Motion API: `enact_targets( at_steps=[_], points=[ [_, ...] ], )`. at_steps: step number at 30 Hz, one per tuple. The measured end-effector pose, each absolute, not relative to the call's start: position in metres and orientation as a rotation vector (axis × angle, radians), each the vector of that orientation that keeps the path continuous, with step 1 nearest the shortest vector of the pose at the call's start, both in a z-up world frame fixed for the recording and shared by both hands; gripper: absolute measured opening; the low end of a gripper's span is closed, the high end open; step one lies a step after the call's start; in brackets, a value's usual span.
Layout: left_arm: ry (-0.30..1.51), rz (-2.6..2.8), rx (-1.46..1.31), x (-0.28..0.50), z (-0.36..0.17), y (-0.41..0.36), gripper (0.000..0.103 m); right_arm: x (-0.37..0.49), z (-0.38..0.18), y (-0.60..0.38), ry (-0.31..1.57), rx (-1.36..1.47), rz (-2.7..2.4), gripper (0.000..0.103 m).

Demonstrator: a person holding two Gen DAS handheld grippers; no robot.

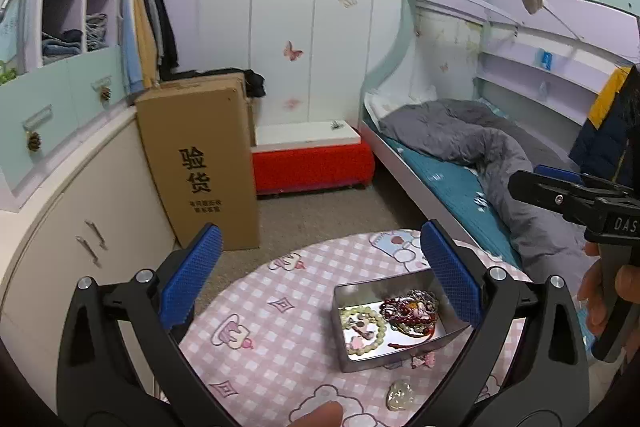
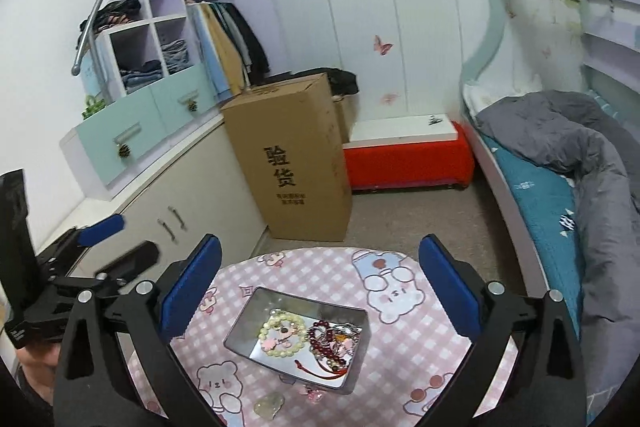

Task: Organize jewelry
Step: 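Move both tools back toward the jade pendant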

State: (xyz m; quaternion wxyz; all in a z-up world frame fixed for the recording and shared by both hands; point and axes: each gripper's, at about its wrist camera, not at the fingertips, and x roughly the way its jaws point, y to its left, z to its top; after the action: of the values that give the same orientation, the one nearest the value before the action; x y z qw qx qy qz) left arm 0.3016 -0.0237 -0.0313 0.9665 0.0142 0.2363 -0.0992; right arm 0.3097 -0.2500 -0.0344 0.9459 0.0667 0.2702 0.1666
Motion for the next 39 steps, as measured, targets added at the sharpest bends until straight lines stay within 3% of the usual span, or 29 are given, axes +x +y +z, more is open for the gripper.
enact_targets(
  at_steps=[25,39],
  points=[
    [0.367,-0.179,0.055,0.242,0.013,-0.021,0.097,0.264,-0.004,-0.251,0.444,0.110,0.327,0.095],
    [0.414,-0.214,0.035,0.221,-0.018,-0.021,0.097,0.230,-0.021,-0.260,0.436,0.099,0.279,0.095]
  ],
)
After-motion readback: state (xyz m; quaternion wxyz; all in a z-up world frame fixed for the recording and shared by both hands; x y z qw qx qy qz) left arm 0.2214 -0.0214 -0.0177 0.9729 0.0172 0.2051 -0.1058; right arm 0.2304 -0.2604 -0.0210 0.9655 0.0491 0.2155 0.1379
